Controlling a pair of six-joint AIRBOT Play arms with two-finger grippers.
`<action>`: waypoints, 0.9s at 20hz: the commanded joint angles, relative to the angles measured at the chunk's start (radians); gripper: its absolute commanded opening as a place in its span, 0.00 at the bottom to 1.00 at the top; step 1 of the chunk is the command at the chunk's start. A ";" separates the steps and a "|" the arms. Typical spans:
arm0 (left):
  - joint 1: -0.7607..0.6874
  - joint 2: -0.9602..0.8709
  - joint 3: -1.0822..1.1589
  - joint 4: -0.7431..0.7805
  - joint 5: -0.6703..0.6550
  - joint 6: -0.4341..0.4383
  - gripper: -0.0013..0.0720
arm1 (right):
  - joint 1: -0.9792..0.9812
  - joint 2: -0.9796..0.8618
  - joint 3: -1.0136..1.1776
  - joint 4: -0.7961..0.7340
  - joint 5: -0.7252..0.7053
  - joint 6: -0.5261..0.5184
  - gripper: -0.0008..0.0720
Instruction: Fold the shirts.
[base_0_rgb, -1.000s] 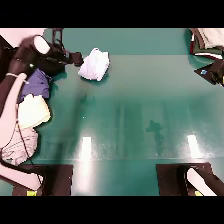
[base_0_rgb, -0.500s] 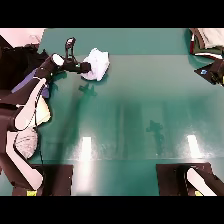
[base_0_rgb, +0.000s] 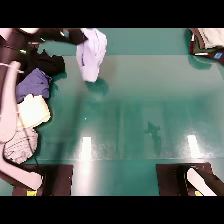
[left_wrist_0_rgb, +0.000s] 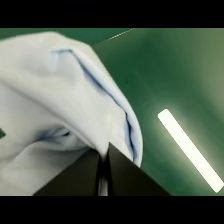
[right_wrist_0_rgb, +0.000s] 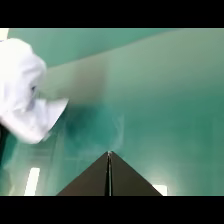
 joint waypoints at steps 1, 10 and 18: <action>-0.012 0.192 0.035 -0.147 -0.241 0.061 0.04 | 0.001 0.000 0.112 -0.001 0.005 0.000 0.03; -0.230 0.272 -0.338 0.011 -0.308 0.082 0.05 | 0.001 0.000 0.154 0.001 0.174 0.000 0.03; -0.015 0.221 -0.409 0.042 -0.403 -0.120 0.82 | 0.001 0.000 0.154 0.000 0.189 0.000 0.03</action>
